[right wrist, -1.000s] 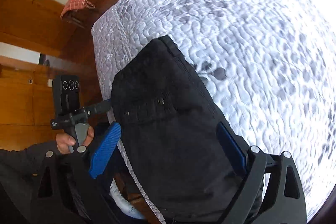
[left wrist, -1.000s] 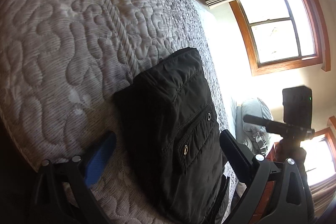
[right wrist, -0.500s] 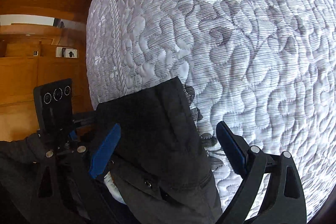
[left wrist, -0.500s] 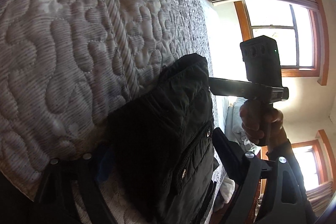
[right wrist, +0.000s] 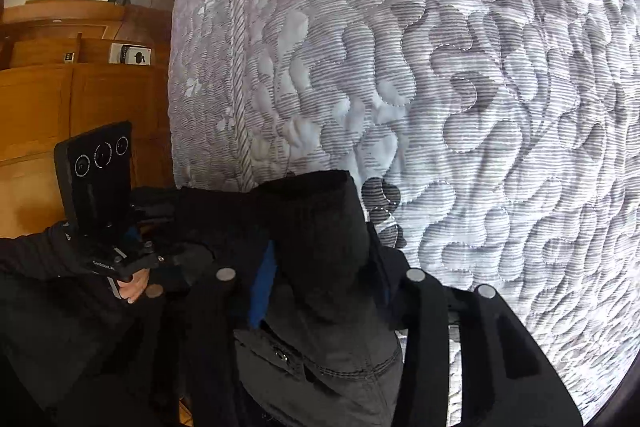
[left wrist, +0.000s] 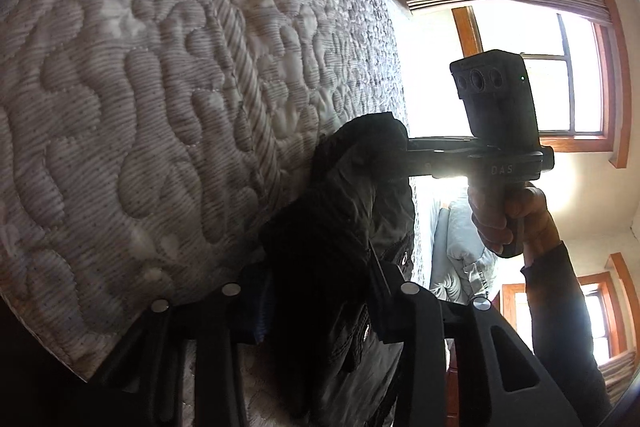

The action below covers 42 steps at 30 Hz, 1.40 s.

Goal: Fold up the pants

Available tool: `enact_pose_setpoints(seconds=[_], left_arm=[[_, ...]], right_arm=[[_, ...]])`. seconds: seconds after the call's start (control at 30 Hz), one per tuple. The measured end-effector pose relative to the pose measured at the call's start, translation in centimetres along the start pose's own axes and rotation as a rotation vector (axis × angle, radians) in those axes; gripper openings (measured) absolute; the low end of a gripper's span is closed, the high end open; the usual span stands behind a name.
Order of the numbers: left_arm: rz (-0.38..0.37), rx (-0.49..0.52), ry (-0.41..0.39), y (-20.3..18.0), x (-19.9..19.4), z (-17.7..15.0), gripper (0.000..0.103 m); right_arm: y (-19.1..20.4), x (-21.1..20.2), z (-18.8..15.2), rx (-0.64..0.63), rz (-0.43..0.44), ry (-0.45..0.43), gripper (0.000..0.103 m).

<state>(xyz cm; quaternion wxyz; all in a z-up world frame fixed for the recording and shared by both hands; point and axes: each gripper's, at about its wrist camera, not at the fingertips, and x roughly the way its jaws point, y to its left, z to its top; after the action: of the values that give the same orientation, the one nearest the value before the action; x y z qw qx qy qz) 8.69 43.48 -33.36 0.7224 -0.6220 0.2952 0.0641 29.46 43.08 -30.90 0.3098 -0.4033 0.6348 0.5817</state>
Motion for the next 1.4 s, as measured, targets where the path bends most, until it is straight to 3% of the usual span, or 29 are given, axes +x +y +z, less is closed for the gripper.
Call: enact_pose_setpoints(seconds=[0.3,0.63,0.93,1.4], left_arm=[[0.001,0.143,-0.009,-6.9,-1.4,-0.3,0.034],[0.048,0.333,-0.006,-16.6,-2.9,-3.7,0.033],[0.045,0.463,0.001,-21.4,-5.8,-9.5,0.033],[0.065,0.642,0.034,-27.1,-6.3,-15.0,0.033]], right_arm=[[4.9,-5.9,-4.5,-0.047,-0.108,-0.063,0.033],[10.7,-12.3,-11.8,-0.095,-0.251,-0.144,0.031],[14.0,-15.9,-17.8,-0.062,-0.337,-0.221,0.031],[17.0,-18.3,-25.5,-0.021,-0.417,-0.307,0.031]])
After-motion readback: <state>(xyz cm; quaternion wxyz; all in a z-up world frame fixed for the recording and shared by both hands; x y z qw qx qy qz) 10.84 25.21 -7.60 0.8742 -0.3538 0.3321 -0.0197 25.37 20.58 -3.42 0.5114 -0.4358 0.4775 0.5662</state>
